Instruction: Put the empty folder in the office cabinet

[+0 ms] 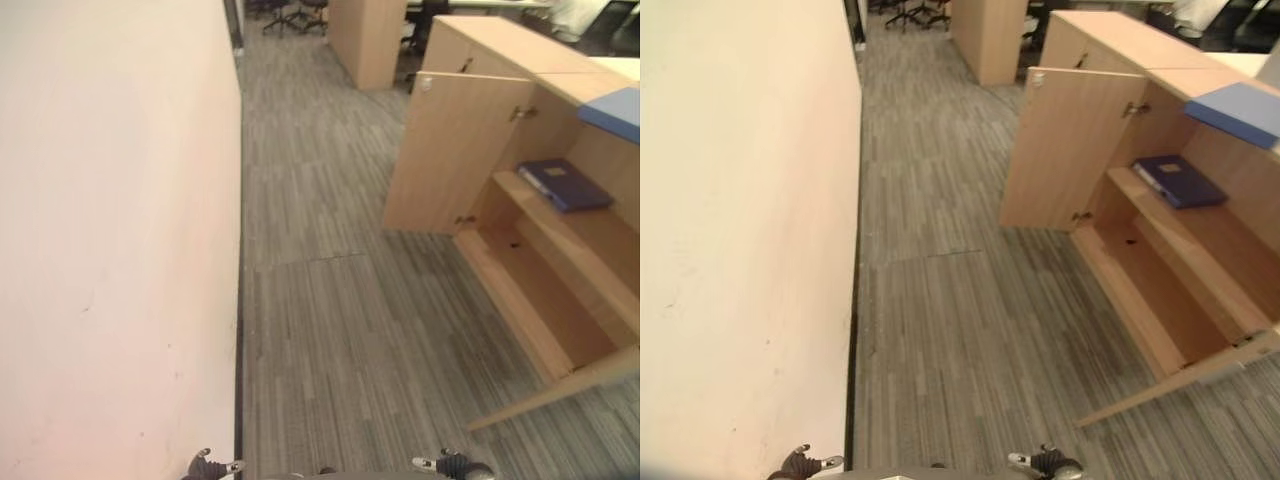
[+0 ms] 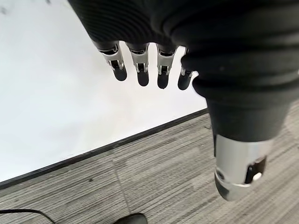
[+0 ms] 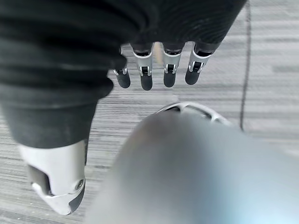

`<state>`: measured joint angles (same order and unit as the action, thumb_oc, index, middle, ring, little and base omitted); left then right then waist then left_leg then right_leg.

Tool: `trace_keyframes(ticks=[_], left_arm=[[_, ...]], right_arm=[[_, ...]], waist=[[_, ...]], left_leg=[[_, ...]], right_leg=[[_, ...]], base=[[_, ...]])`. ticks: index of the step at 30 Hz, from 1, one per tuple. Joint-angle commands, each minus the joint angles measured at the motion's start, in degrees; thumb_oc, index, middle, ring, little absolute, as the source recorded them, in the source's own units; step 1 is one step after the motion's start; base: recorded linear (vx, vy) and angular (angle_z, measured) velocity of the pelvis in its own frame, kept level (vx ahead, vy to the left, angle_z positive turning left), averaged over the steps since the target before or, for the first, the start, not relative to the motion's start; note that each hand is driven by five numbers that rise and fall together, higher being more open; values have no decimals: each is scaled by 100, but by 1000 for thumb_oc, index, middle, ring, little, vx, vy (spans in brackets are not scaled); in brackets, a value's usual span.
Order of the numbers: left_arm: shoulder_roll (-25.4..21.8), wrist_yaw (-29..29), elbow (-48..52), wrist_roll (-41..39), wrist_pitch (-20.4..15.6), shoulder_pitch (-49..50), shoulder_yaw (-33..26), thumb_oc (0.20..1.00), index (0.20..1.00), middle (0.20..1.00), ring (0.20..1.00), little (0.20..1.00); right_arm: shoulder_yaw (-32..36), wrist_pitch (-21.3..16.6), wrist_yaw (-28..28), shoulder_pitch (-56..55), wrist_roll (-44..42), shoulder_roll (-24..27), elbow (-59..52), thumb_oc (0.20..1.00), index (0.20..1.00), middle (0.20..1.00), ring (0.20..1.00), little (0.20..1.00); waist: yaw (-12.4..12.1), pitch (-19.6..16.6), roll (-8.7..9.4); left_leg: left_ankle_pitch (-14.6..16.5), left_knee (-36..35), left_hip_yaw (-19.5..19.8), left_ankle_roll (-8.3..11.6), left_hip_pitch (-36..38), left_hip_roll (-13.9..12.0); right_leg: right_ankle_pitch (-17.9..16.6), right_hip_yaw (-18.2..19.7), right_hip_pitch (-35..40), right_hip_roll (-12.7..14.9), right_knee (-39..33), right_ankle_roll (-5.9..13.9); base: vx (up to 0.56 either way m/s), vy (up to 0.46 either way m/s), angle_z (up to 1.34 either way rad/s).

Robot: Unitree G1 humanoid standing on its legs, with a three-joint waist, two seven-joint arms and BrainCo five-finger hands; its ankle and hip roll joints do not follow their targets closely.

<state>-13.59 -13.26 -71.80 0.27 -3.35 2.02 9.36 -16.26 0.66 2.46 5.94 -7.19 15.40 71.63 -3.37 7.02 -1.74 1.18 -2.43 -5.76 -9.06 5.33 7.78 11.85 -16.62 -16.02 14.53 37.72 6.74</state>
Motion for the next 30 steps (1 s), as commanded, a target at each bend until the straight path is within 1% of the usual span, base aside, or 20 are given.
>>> trace_keyframes(ticks=[1, 2, 3, 4, 6, 7, 10, 13, 17, 19, 20, 21, 22, 23, 25, 26, 27, 28, 29, 30], left_arm=[[-124, -78, -25, -68, -60, -24, -142, 1000, 1000, 1000, 1000, 1000], [-123, -78, -24, -68, -60, -24, -142, 1000, 1000, 1000, 1000, 1000], [-122, -61, -38, -1, -75, -3, -174, 1000, 1000, 1000, 1000, 1000], [-129, -44, -43, 17, -73, 8, -199, 1000, 1000, 1000, 1000, 1000], [-128, -46, -104, 68, -82, 12, -256, 1000, 1000, 1000, 1000, 1000], [-113, -66, -125, 77, -82, 37, -257, 1000, 1000, 1000, 1000, 1000], [-78, -58, -159, 49, -66, 61, -292, 1000, 1000, 1000, 1000, 1000], [-48, -45, -166, 65, -58, 70, -263, 1000, 1000, 1000, 1000, 1000], [-38, -31, -113, 16, -63, 1, -187, 1000, 1000, 1000, 1000, 1000], [-42, -39, -51, 12, -66, -50, -121, 1000, 1000, 1000, 1000, 1000], [-49, -41, -20, 21, -70, -64, -91, 1000, 1000, 1000, 1000, 1000], [-87, -44, 38, 55, -88, -98, -22, 1000, 1000, 1000, 1000, 1000], [-89, -29, 66, 32, -86, -99, -17, 1000, 1000, 1000, 1000, 1000], [-91, -12, 84, -42, -75, -101, -43, 1000, 1000, 1000, 1000, 1000], [-83, -8, 129, -158, -67, -144, -51, 1000, 1000, 1000, 1000, 1000], [-83, -8, 129, -158, -67, -145, -50, 1000, 1000, 1000, 1000, 1000], [-91, -11, 142, -155, -65, -152, -32, 1000, 1000, 1000, 1000, 1000], [-100, -14, 153, -152, -76, -146, -33, 1000, 1000, 1000, 1000, 1000], [-101, -19, 155, -181, -84, -133, -52, 1000, 1000, 1000, 1000, 1000], [-101, -18, 145, -208, -80, -117, -73, 1000, 1000, 1000, 1000, 1000]], right_arm=[[-116, -32, 17, 108, 48, -354, -27, 1000, 1000, 1000, 1000, 1000], [-116, -32, 17, 107, 48, -353, -27, 1000, 1000, 1000, 1000, 1000], [-74, -25, 7, 103, 12, -358, -10, 1000, 1000, 1000, 1000, 1000], [-46, -27, 3, 91, 1, -347, 3, 1000, 1000, 1000, 1000, 1000], [32, -19, 5, 68, -39, -348, 86, 1000, 1000, 1000, 1000, 1000], [30, -25, 18, 50, -37, -355, 125, 1000, 1000, 1000, 1000, 1000], [31, -25, 8, 4, -17, -330, 234, 1000, 1000, 1000, 1000, 1000], [21, -26, -3, -40, 16, -308, 330, 1000, 1000, 1000, 1000, 1000], [-18, -23, -28, -36, 11, -269, 390, 1000, 1000, 1000, 1000, 1000], [-47, -31, -33, -40, 10, -256, 392, 1000, 1000, 1000, 1000, 1000], [-57, -31, -33, -46, 9, -252, 405, 1000, 1000, 1000, 1000, 1000], [-73, -45, -29, -62, 13, -255, 460, 1000, 1000, 1000, 1000, 1000], [-72, -47, -19, -65, 13, -252, 471, 1000, 1000, 1000, 1000, 1000], [-77, -43, -14, -69, 3, -257, 475, 1000, 1000, 1000, 1000, 1000], [-33, -20, 13, -65, -56, -209, 509, 1000, 1000, 1000, 1000, 1000], [-33, -20, 13, -64, -56, -209, 509, 1000, 1000, 1000, 1000, 1000], [16, -10, 31, -67, -107, -175, 537, 1000, 1000, 1000, 1000, 1000], [105, -5, 54, -74, -180, -143, 572, 1000, 1000, 1000, 1000, 1000], [130, -3, 48, -91, -189, -118, 581, 1000, 1000, 1000, 1000, 1000], [129, -4, 39, -110, -172, -106, 581, 1000, 1000, 1000, 1000, 1000]], waist=[[68, 289, 165], [69, 293, 159], [118, 328, 250], [123, 350, 280], [113, 298, 348], [117, 264, 368], [133, 119, 404], [136, 48, 413], [142, 54, 433], [158, 58, 466], [162, 63, 483], [164, 106, 551], [137, 181, 586], [110, 257, 643], [40, 456, 734], [45, 451, 729], [13, 498, 704], [-18, 494, 768], [-30, 477, 785], [-49, 456, 782]], left_leg=[[106, -257, -10, 663, 63, -402], [109, -257, -9, 665, 69, -409], [187, -257, 97, 712, 218, -373], [235, -257, 156, 721, 299, -364], [340, -257, 204, 745, 378, -331], [353, -257, 210, 750, 389, -339], [386, -257, 313, 804, 425, -455], [401, -257, 406, 866, 446, -597], [391, -248, 529, 980, 470, -822], [449, -138, 546, 1047, 442, -959], [496, -23, 549, 1067, 402, -1009], [522, 736, 458, 1171, 149, -1141], [378, 1315, 375, 1232, -72, -1200], [185, 1988, 358, 1210, -376, -1259], [-218, 3228, 259, 1078, -1062, -1373], [-212, 3243, 266, 1079, -1077, -1377], [-136, 3449, 145, 1087, -1288, -1494], [21, 3263, -6, 1049, -1679, -1492], [51, 2916, 19, 1068, -1803, -1460], [-13, 2471, 75, 1102, -1828, -1420]], right_leg=[[-1642, 51, 726, -451, -2428, 27], [-1653, 46, 743, -461, -2450, 26], [-1930, 351, 635, -689, -3194, 175], [-2027, 419, 618, -745, -3366, 234], [-2109, 291, 745, -734, -3736, 277], [-2131, 244, 819, -734, -3797, 254], [-2101, 276, 994, -843, -3897, 213], [-1975, 249, 1082, -941, -3869, 143], [-1696, 270, 1059, -1078, -3670, -3], [-1546, 264, 1040, -1125, -3570, -69], [-1482, 272, 1043, -1144, -3535, -100], [-1317, 286, 1178, -1200, -3477, -220], [-1264, 294, 1327, -1240, -3498, -284], [-1230, 271, 1438, -1253, -3518, -357], [-1151, 173, 1660, -1299, -3602, -502], [-1151, 167, 1654, -1304, -3602, -503], [-1051, 202, 1798, -1369, -3638, -500], [-1037, 251, 1910, -1297, -3724, -444], [-1026, 300, 1981, -1252, -3785, -410], [-1004, 348, 2031, -1224, -3807, -391]], base=[[60, -133, 34], [133, -149, 31], [184, -123, 28], [237, -155, 24], [180, -116, 30], [190, -138, 34], [182, -157, 20], [169, -158, 41], [137, -176, 12], [115, -193, -3], [149, -261, 10], [135, -275, 21], [109, -290, 32], [30, -230, 9], [-4, -195, 14], [62, -123, 9], [133, -46, -1], [179, -17, 6], [168, 65, 6], [104, 69, -7]])
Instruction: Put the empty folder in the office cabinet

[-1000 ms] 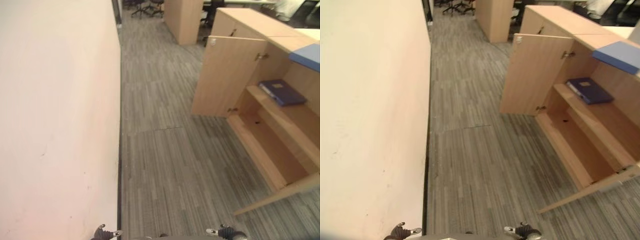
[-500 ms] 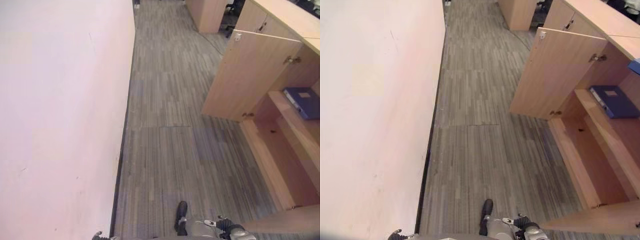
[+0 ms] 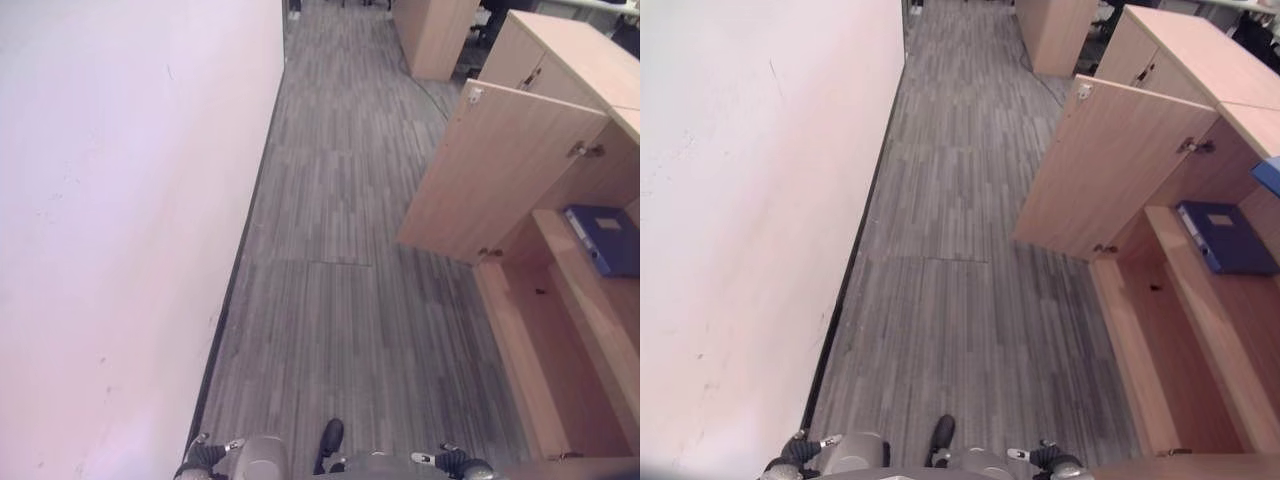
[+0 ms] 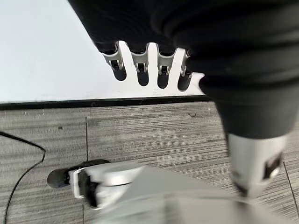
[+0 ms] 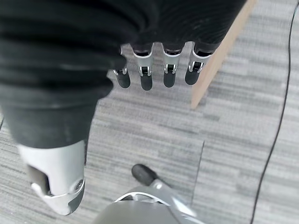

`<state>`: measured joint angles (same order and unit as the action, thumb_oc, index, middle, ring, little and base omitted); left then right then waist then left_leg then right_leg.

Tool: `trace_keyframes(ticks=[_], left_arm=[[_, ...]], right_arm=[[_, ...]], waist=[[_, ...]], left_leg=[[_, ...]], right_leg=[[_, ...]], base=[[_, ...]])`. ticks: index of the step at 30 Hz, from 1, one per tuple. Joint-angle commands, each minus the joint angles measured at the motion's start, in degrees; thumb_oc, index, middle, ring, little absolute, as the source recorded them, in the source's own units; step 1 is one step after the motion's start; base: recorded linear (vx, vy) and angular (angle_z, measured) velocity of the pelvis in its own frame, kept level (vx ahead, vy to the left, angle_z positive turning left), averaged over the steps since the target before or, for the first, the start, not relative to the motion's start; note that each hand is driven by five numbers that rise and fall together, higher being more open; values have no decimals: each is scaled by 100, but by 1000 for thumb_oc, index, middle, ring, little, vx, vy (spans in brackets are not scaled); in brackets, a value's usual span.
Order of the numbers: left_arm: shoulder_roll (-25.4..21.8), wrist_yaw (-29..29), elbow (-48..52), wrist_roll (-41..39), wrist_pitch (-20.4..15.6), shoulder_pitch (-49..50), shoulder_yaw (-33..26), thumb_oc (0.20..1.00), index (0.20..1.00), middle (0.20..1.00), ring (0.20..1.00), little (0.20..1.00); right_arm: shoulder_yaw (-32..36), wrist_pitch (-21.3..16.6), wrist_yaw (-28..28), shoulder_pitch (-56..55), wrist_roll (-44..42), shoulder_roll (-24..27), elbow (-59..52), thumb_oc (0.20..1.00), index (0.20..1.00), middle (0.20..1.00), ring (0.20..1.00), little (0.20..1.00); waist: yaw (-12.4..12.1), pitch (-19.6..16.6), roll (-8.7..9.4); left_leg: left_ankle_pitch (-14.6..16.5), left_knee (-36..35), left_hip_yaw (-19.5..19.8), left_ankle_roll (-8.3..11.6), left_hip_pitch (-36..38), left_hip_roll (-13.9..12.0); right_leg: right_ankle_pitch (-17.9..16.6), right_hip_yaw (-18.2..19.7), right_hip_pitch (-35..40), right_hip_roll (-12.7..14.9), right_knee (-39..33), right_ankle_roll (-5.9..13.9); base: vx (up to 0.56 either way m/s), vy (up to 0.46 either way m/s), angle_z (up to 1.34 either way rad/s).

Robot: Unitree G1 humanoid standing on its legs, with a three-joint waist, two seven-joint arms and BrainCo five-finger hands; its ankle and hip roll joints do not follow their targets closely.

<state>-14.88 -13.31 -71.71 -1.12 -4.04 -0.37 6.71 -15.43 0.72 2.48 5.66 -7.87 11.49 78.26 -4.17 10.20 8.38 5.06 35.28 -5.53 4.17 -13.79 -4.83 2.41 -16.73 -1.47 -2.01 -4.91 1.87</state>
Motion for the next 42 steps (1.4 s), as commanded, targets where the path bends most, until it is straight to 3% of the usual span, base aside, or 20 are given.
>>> trace_keyframes(ticks=[1, 3, 4, 5, 6, 8, 20, 22, 25, 27, 29, 32, 33, 37, 39, 42], left_arm=[[28, -13, 136, -68, -11, 123, 193, 1000, 1000, 1000, 1000, 1000], [34, -2, 99, -112, -7, 136, 148, 1000, 1000, 1000, 1000, 1000], [38, -1, 81, -113, -3, 128, 154, 1000, 1000, 1000, 1000, 1000], [80, 38, -51, -85, -5, 131, 162, 1000, 1000, 1000, 1000, 1000], [131, 48, -104, -71, 3, 150, 177, 1000, 1000, 1000, 1000, 1000], [141, 95, -173, 18, 24, 201, 172, 1000, 1000, 1000, 1000, 1000], [85, 119, -146, -33, 31, 150, 81, 1000, 1000, 1000, 1000, 1000], [57, 114, -159, -53, 40, 151, 23, 1000, 1000, 1000, 1000, 1000], [-39, 113, -177, -71, 92, 151, -56, 1000, 1000, 1000, 1000, 1000], [-71, 115, -197, -46, 113, 181, -87, 1000, 1000, 1000, 1000, 1000], [-87, 129, -228, -41, 127, 198, -113, 1000, 1000, 1000, 1000, 1000], [-79, 154, -261, -14, 127, 209, -112, 1000, 1000, 1000, 1000, 1000], [-61, 159, -265, -22, 130, 205, -108, 1000, 1000, 1000, 1000, 1000], [-54, 162, -209, 20, 114, 133, -88, 1000, 1000, 1000, 1000, 1000], [-46, 158, -175, 30, 102, 110, -78, 1000, 1000, 1000, 1000, 1000], [19, 137, -165, 76, 70, 54, 21, 1000, 1000, 1000, 1000, 1000]], right_arm=[[44, -9, 37, -83, -104, 284, -83, 1000, 1000, 1000, 1000, 1000], [61, -11, 28, -123, -24, 329, -59, 1000, 1000, 1000, 1000, 1000], [91, -12, 37, -152, -10, 348, -41, 1000, 1000, 1000, 1000, 1000], [158, -23, 9, -245, 20, 359, 8, 1000, 1000, 1000, 1000, 1000], [192, -20, -5, -308, 54, 330, 38, 1000, 1000, 1000, 1000, 1000], [276, 4, -20, -423, 59, 297, 64, 1000, 1000, 1000, 1000, 1000], [318, 34, -94, -331, 30, 117, -89, 1000, 1000, 1000, 1000, 1000], [298, 28, -91, -277, 57, 100, -150, 1000, 1000, 1000, 1000, 1000], [205, 21, -69, -156, 135, 85, -288, 1000, 1000, 1000, 1000, 1000], [197, 23, -57, -147, 134, 85, -328, 1000, 1000, 1000, 1000, 1000], [204, 26, -38, -118, 127, 86, -345, 1000, 1000, 1000, 1000, 1000], [228, 15, -21, -112, 93, 111, -333, 1000, 1000, 1000, 1000, 1000], [231, 15, -8, -96, 48, 119, -329, 1000, 1000, 1000, 1000, 1000], [215, 11, -25, -118, -36, 96, -277, 1000, 1000, 1000, 1000, 1000], [208, 10, -29, -147, -43, 91, -243, 1000, 1000, 1000, 1000, 1000], [180, -1, -40, -270, -78, 68, -97, 1000, 1000, 1000, 1000, 1000]], waist=[[29, 140, -223], [-13, 66, -347], [-28, 28, -413], [-21, -81, -502], [20, -171, -543], [75, -376, -544], [130, -572, -572], [85, -575, -598], [-20, -506, -680], [-27, -472, -671], [-18, -434, -668], [32, -387, -704], [121, -285, -708], [334, -94, -601], [364, -85, -568], [399, -206, -491]], left_leg=[[-411, -1324, 45, -223, 101, -150], [-1175, -2766, 319, -75, 76, -114], [-1392, -3176, 451, 1, 74, -138], [-1433, -3735, 632, 57, 244, -106], [-1484, -3818, 642, 80, 339, -103], [-1388, -4013, 547, 27, 672, 35], [-707, -4028, 125, -443, 1110, 659], [-608, -4028, -44, -486, 1175, 696], [-302, -4028, -450, -526, 1464, 686], [-210, -4028, -675, -548, 1586, 664], [-146, -4028, -842, -540, 1672, 608], [-99, -4028, -968, -508, 1768, 518], [-57, -4028, -975, -498, 1892, 509], [139, -4028, -857, -489, 2232, 620], [195, -4028, -797, -500, 2318, 650], [377, -4028, -673, -477, 2496, 626]], right_leg=[[-58, 361, 582, 439, 456, 97], [12, 408, 694, 410, 412, 109], [72, 448, 801, 389, 397, 111], [182, 580, 957, 371, 396, 154], [248, 580, 993, 389, 429, 183], [240, 694, 1037, 565, 450, 258], [-17, 885, 677, 1150, 923, 665], [-177, 629, 598, 1313, 1107, 716], [-552, -452, 459, 1932, 1981, 756], [-699, -903, 430, 2135, 2156, 800], [-675, -1098, 296, 2061, 2037, 829], [-635, -1080, 40, 1822, 1663, 808], [-759, -929, -283, 1568, 1270, 823], [-1214, -529, -785, 997, 384, 949], [-1254, -412, -810, 900, 320, 960], [-1157, -308, -575, 762, 180, 808]], base=[[79, 106, -17], [155, 159, -6], [358, 240, -10], [374, 253, -29], [390, 275, -40], [332, 282, -35], [135, 200, -29], [76, 137, -52], [171, 198, -70], [91, 105, -44], [78, 22, -50], [78, -35, -55], [114, -63, -70], [152, -73, -31], [184, -106, 12], [267, -190, 14]])
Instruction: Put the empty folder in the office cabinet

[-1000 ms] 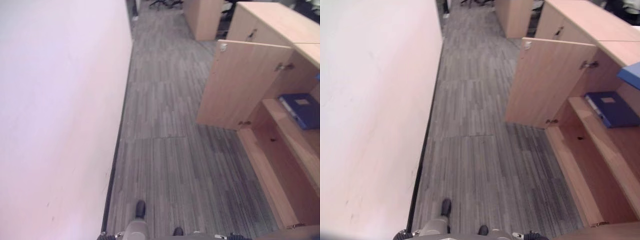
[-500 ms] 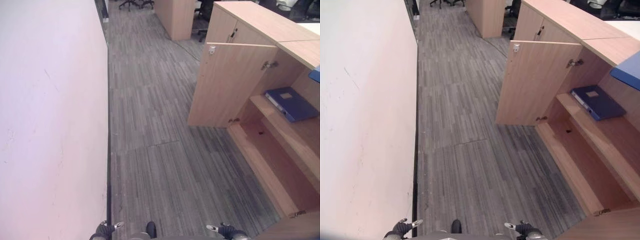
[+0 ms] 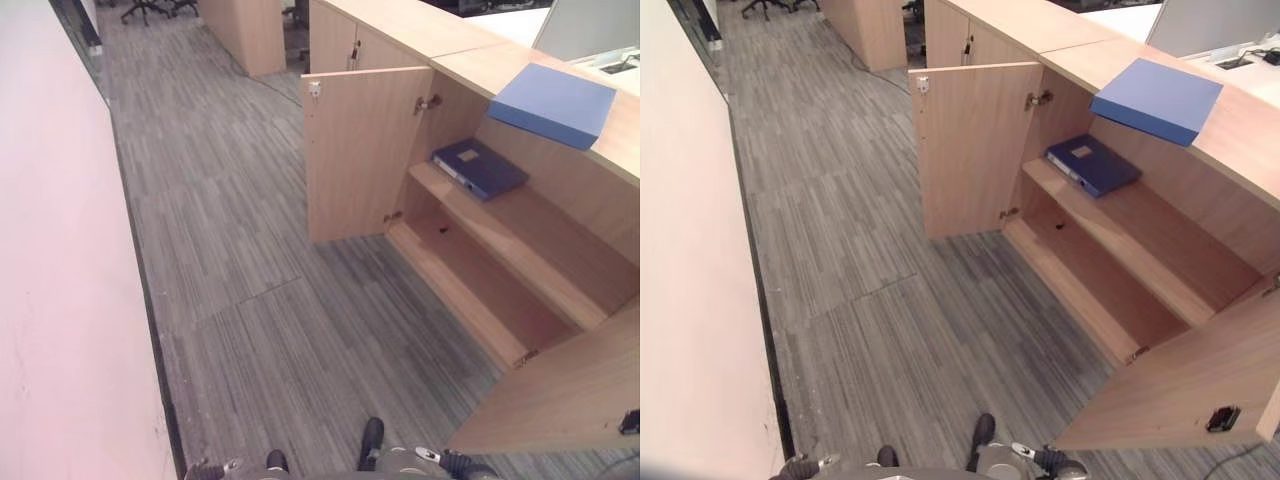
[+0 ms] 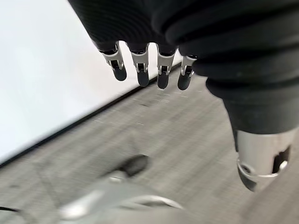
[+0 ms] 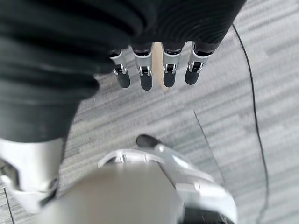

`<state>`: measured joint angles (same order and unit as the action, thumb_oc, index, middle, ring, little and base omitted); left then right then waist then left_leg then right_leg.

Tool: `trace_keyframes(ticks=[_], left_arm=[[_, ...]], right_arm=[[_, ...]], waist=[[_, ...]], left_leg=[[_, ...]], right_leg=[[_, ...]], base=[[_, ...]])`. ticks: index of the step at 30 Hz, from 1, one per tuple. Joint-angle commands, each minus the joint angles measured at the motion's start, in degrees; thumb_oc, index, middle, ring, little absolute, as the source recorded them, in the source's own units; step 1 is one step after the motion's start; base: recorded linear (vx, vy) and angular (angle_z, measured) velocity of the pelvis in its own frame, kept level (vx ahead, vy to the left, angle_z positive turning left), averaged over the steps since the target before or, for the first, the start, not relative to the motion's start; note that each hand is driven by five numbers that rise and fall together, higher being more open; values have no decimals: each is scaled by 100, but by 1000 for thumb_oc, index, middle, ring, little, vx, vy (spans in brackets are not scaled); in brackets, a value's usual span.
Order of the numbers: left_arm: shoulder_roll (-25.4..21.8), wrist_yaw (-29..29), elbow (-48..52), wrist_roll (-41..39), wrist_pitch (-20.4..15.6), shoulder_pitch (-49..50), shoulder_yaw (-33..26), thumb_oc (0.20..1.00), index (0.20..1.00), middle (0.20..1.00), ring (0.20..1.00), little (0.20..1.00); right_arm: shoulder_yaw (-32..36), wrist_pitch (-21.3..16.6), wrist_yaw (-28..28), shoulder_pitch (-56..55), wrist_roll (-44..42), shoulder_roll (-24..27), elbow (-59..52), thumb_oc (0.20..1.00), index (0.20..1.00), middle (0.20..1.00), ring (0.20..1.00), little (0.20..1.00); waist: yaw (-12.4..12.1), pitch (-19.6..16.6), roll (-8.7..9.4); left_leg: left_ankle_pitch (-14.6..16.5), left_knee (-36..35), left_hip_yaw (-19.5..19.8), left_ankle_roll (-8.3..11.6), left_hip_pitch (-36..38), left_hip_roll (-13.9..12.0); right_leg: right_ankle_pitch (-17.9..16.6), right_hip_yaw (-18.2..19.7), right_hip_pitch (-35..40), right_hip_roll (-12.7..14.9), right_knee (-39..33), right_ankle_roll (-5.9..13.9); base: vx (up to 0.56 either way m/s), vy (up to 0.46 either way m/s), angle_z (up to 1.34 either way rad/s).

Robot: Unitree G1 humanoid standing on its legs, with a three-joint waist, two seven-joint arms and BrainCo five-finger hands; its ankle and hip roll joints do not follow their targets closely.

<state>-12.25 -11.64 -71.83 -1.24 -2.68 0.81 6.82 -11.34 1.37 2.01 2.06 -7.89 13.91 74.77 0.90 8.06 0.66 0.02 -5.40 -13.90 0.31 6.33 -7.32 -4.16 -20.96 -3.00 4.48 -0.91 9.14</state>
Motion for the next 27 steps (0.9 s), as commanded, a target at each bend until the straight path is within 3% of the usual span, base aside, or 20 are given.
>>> trace_keyframes(ticks=[1, 3, 6, 9, 12, 14, 16, 18, 20, 21, 23, 27], left_arm=[[-182, -48, -138, 31, -67, -113, 54, 1000, 1000, 1000, 1000, 1000], [-150, -28, -127, 3, -66, -123, 68, 1000, 1000, 1000, 1000, 1000], [-89, 39, -123, 29, -59, -144, 237, 1000, 1000, 1000, 1000, 1000], [-139, 58, -63, 40, -52, -163, 293, 1000, 1000, 1000, 1000, 1000], [-215, -4, 56, 4, -37, -160, 278, 1000, 1000, 1000, 1000, 1000], [-210, -53, 52, -82, -35, -165, 245, 1000, 1000, 1000, 1000, 1000], [-187, -86, 17, -155, -50, -127, 178, 1000, 1000, 1000, 1000, 1000], [-152, -99, -38, -212, -50, -83, 120, 1000, 1000, 1000, 1000, 1000], [-143, -106, -72, -261, -56, -55, 89, 1000, 1000, 1000, 1000, 1000], [-153, -112, -91, -279, -65, -57, 76, 1000, 1000, 1000, 1000, 1000], [-136, -119, -110, -307, -81, -60, 80, 1000, 1000, 1000, 1000, 1000], [-87, -102, -184, -303, -81, -41, 44, 1000, 1000, 1000, 1000, 1000]], right_arm=[[-216, -62, 4, 70, -114, -182, 314, 1000, 1000, 1000, 1000, 1000], [-216, -57, 8, 48, -116, -178, 361, 1000, 1000, 1000, 1000, 1000], [-222, -66, 22, 61, -158, -145, 384, 1000, 1000, 1000, 1000, 1000], [-278, -96, 23, 86, -226, -125, 325, 1000, 1000, 1000, 1000, 1000], [-282, -110, 64, 131, -328, -56, 231, 1000, 1000, 1000, 1000, 1000], [-278, -91, 91, 159, -341, -22, 223, 1000, 1000, 1000, 1000, 1000], [-271, -85, 95, 146, -303, 14, 245, 1000, 1000, 1000, 1000, 1000], [-258, -71, 91, 120, -241, 50, 302, 1000, 1000, 1000, 1000, 1000], [-243, -67, 96, 111, -170, 96, 341, 1000, 1000, 1000, 1000, 1000], [-226, -65, 94, 102, -130, 114, 364, 1000, 1000, 1000, 1000, 1000], [-195, -59, 106, 70, -67, 143, 410, 1000, 1000, 1000, 1000, 1000], [-89, -56, 82, -49, 2, 156, 487, 1000, 1000, 1000, 1000, 1000]], waist=[[-43, -73, 279], [-42, -123, 267], [-36, -185, 282], [-56, -159, 365], [-220, 52, 504], [-307, 152, 553], [-393, 159, 606], [-455, 155, 631], [-498, 146, 605], [-516, 126, 550], [-539, 108, 423], [-506, -17, 288]], left_leg=[[896, 40, 261, -34, 567, 727], [928, 40, 296, 12, 649, 637], [1083, 682, 312, 172, 647, 261], [701, 1828, 325, 325, 365, -100], [35, 3973, 559, 223, -514, -358], [8, 4511, 642, 114, -1082, -371], [186, 4278, 678, 47, -1492, -264], [235, 3471, 696, 74, -1527, -193], [-3, 2629, 824, 231, -1715, -199], [-431, 1796, 973, 317, -1760, -185], [-887, 976, 1197, 493, -1690, -284], [-968, 325, 1158, 622, -1408, -379]], right_leg=[[-400, 264, -438, -6, -82, 2], [-342, 237, -406, -38, -29, -27], [19, 182, -191, -158, 200, -231], [218, 290, 99, -374, 182, -464], [435, 373, 455, -560, 136, -771], [548, 427, 564, -561, 149, -859], [598, 516, 695, -478, 113, -819], [635, 595, 792, -354, 81, -728], [706, 640, 912, -272, 35, -685], [722, 637, 924, -246, 17, -677], [819, 687, 1089, -245, 7, -636], [903, 744, 1288, -201, -62, -547]], base=[[263, -213, 13], [269, -215, 25], [266, -245, 25], [191, -257, 16], [126, -282, -9], [60, -134, -35], [113, 6, -8], [166, 91, -16], [156, 135, -28], [160, 168, -14], [216, 182, -4], [229, 200, -28]])
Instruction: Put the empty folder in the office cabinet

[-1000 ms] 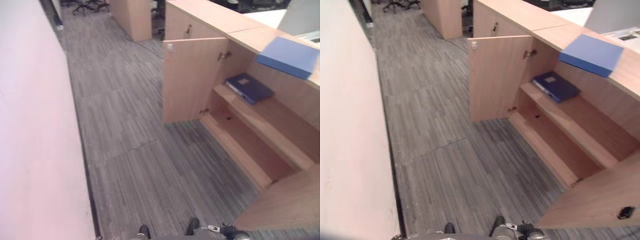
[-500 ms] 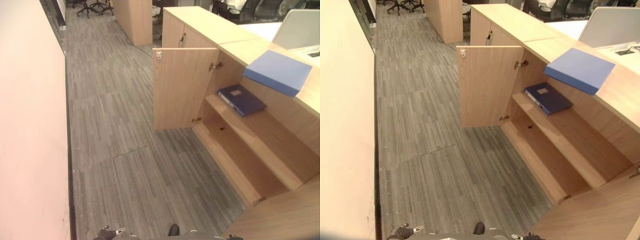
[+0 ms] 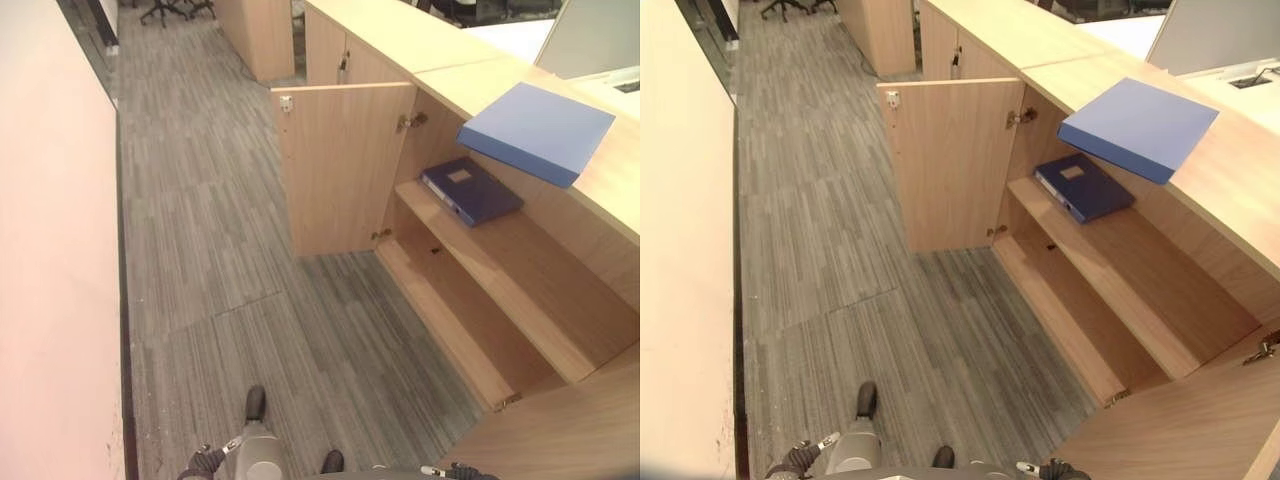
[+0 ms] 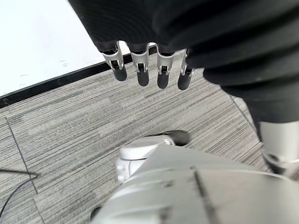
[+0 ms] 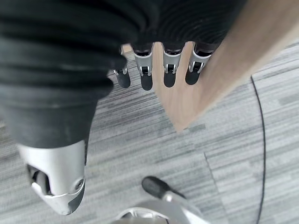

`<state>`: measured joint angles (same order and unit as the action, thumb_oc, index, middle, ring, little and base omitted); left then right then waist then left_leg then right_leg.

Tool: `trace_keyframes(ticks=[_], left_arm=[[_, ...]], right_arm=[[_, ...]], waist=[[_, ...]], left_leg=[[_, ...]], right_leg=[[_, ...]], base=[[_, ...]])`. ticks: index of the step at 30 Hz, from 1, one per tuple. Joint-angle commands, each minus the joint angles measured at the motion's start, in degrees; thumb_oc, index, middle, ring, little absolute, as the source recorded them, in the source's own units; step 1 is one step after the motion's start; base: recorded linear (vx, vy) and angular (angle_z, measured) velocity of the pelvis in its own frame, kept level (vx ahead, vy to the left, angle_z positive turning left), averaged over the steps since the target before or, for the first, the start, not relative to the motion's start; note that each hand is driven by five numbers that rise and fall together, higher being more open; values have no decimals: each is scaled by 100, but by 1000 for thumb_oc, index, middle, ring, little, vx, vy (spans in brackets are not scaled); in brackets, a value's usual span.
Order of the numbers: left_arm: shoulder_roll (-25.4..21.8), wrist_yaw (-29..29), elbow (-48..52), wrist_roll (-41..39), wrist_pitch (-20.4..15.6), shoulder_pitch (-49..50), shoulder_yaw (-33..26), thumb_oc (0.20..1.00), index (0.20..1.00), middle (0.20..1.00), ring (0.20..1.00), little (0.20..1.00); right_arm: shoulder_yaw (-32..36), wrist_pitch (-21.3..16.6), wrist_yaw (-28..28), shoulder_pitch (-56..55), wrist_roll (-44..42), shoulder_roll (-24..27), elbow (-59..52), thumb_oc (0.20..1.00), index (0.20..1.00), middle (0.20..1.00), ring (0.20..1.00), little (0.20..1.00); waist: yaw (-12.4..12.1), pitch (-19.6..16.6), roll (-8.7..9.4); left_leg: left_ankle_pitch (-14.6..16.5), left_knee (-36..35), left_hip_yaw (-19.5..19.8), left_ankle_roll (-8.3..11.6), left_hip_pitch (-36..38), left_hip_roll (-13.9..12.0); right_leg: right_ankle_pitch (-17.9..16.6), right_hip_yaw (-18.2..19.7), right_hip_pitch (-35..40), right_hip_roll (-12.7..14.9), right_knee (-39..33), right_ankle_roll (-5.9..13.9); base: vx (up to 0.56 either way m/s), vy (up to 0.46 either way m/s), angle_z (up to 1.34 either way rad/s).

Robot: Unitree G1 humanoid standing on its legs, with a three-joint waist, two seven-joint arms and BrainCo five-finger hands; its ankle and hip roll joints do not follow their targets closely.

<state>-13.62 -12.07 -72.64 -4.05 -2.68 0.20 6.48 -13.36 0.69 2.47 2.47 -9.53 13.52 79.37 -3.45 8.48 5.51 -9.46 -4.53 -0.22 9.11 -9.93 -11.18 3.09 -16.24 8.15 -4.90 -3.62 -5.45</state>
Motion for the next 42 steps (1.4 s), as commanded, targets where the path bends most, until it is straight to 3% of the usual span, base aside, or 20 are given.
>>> trace_keyframes(ticks=[1, 6, 9, 12, 14, 15, 16, 17, 18, 21, 22, 23, 25, 26, 28, 30, 37, 40, 41, 42], left_arm=[[45, -52, -91, -15, -71, 14, 64, 1000, 1000, 1000, 1000, 1000], [5, -24, -52, 121, -79, -35, 156, 1000, 1000, 1000, 1000, 1000], [-30, -25, -45, 171, -90, -98, 176, 1000, 1000, 1000, 1000, 1000], [-51, 16, -90, 207, -72, -87, 173, 1000, 1000, 1000, 1000, 1000], [-67, 55, -127, 248, -57, -88, 178, 1000, 1000, 1000, 1000, 1000], [-87, 69, -151, 279, -38, -83, 193, 1000, 1000, 1000, 1000, 1000], [-85, 70, -149, 280, -38, -90, 193, 1000, 1000, 1000, 1000, 1000], [-121, 102, -227, 368, -1, -55, 202, 1000, 1000, 1000, 1000, 1000], [-137, 100, -239, 377, 9, -42, 184, 1000, 1000, 1000, 1000, 1000], [-157, 104, -246, 298, 25, -32, 81, 1000, 1000, 1000, 1000, 1000], [-156, 104, -246, 297, 25, -34, 80, 1000, 1000, 1000, 1000, 1000], [-158, 117, -254, 304, 47, -12, 50, 1000, 1000, 1000, 1000, 1000], [-158, 118, -253, 305, 48, -13, 48, 1000, 1000, 1000, 1000, 1000], [-151, 138, -272, 347, 71, -2, 60, 1000, 1000, 1000, 1000, 1000], [-161, 141, -237, 441, 92, 16, 31, 1000, 1000, 1000, 1000, 1000], [-144, 158, -252, 513, 109, 43, 0, 1000, 1000, 1000, 1000, 1000], [-51, 232, -160, 577, 91, 13, 164, 1000, 1000, 1000, 1000, 1000], [-98, 229, -97, 532, 78, -30, 168, 1000, 1000, 1000, 1000, 1000], [-171, 220, 14, 460, 84, -42, 171, 1000, 1000, 1000, 1000, 1000], [-176, 169, 42, 387, 91, -42, 164, 1000, 1000, 1000, 1000, 1000]], right_arm=[[167, 38, 32, -129, 195, 193, 67, 1000, 1000, 1000, 1000, 1000], [232, 83, 3, -166, 226, 147, 89, 1000, 1000, 1000, 1000, 1000], [253, 90, -39, -113, 228, 100, 41, 1000, 1000, 1000, 1000, 1000], [278, 89, -73, -59, 200, 79, -101, 1000, 1000, 1000, 1000, 1000], [292, 75, -78, -34, 156, 67, -209, 1000, 1000, 1000, 1000, 1000], [292, 62, -57, -25, 133, 74, -246, 1000, 1000, 1000, 1000, 1000], [296, 63, -55, -20, 131, 76, -250, 1000, 1000, 1000, 1000, 1000], [269, 35, -30, -18, 130, 44, -337, 1000, 1000, 1000, 1000, 1000], [224, 33, -28, -4, 152, 25, -371, 1000, 1000, 1000, 1000, 1000], [181, 26, -27, 44, 192, -7, -402, 1000, 1000, 1000, 1000, 1000], [181, 26, -27, 46, 192, -6, -401, 1000, 1000, 1000, 1000, 1000], [153, 27, -8, 85, 228, -3, -368, 1000, 1000, 1000, 1000, 1000], [153, 26, -8, 87, 228, -3, -366, 1000, 1000, 1000, 1000, 1000], [91, 31, -9, 86, 280, -5, -331, 1000, 1000, 1000, 1000, 1000], [31, 33, 1, 90, 277, -29, -328, 1000, 1000, 1000, 1000, 1000], [-11, 32, -3, 25, 284, -66, -297, 1000, 1000, 1000, 1000, 1000], [-61, -3, -1, -47, 167, -113, -226, 1000, 1000, 1000, 1000, 1000], [-100, -26, -3, -5, 110, -131, -249, 1000, 1000, 1000, 1000, 1000], [-265, -6, -7, 105, 93, -148, -277, 1000, 1000, 1000, 1000, 1000], [-317, -7, 28, 175, 74, -86, -339, 1000, 1000, 1000, 1000, 1000]], waist=[[-30, -140, -216], [-10, -294, -213], [-24, -396, -243], [-10, -417, -331], [29, -370, -414], [42, -339, -443], [51, -319, -448], [30, -244, -466], [26, -219, -471], [12, -134, -534], [12, -137, -540], [7, -89, -550], [2, -89, -560], [20, -33, -502], [-20, 43, -369], [-58, 4, -283], [120, -141, -236], [150, -123, -163], [54, 30, -29], [-124, 195, 22]], left_leg=[[-43, 249, -321, -236, 251, 52], [241, 202, -490, -399, 454, 343], [576, 153, -622, -673, 632, 751], [696, -39, -687, -892, 822, 1137], [828, -47, -692, -1031, 948, 1374], [973, -47, -680, -1050, 1071, 1451], [909, -47, -699, -1093, 1041, 1465], [1156, -47, -801, -1070, 1252, 1498], [1199, -47, -907, -1058, 1301, 1467], [1229, -47, -1141, -1021, 1345, 1335], [1230, -47, -1142, -1014, 1342, 1324], [1267, -47, -1288, -987, 1423, 1271], [1269, -47, -1293, -978, 1425, 1253], [1325, -47, -1406, -942, 1543, 1241], [1401, -47, -1625, -921, 1713, 1277], [1503, -47, -1773, -904, 1814, 1289], [1707, 137, -2025, -845, 2045, 1038], [1991, 933, -2167, -763, 1897, 796], [1800, 3111, -2225, -621, 1182, 122], [1253, 4265, -1897, -595, 623, -127]], right_leg=[[154, 194, 196, 835, 172, 961], [41, 162, 195, 1203, 168, 1181], [-171, 147, 5, 1632, 440, 1423], [-497, 146, -264, 2033, 1155, 1542], [-765, 64, -489, 2386, 1953, 1465], [-827, -23, -528, 2519, 2244, 1439], [-871, -60, -556, 2544, 2260, 1403], [-914, -545, -590, 2821, 2635, 1453], [-931, -831, -611, 2851, 2648, 1455], [-739, -1513, -818, 2634, 2513, 1475], [-737, -1518, -816, 2620, 2502, 1466], [-625, -1822, -1071, 2336, 2214, 1499], [-633, -1826, -1058, 2308, 2182, 1487], [-690, -2060, -1286, 2014, 1775, 1504], [-905, -2462, -1281, 1693, 960, 1561], [-914, -2721, -1133, 1637, 617, 1541], [-738, -2180, -1007, 1221, 380, 1326], [-627, -1994, -943, 1123, 389, 1238], [-390, -1684, -682, 854, 281, 940], [-221, -1495, -473, 695, 221, 707]], base=[[214, 232, -27], [201, 277, 9], [166, 367, 1], [131, 375, -7], [153, 391, -1], [81, 246, 6], [171, 285, 20], [119, 235, 17], [187, 255, 12], [62, 64, -9], [72, 12, -20], [52, -14, -21], [65, -21, -35], [114, -57, -59], [161, -116, -69], [119, -104, -67], [168, -111, -27], [139, -207, -36], [124, -409, -56], [117, -456, -124]])
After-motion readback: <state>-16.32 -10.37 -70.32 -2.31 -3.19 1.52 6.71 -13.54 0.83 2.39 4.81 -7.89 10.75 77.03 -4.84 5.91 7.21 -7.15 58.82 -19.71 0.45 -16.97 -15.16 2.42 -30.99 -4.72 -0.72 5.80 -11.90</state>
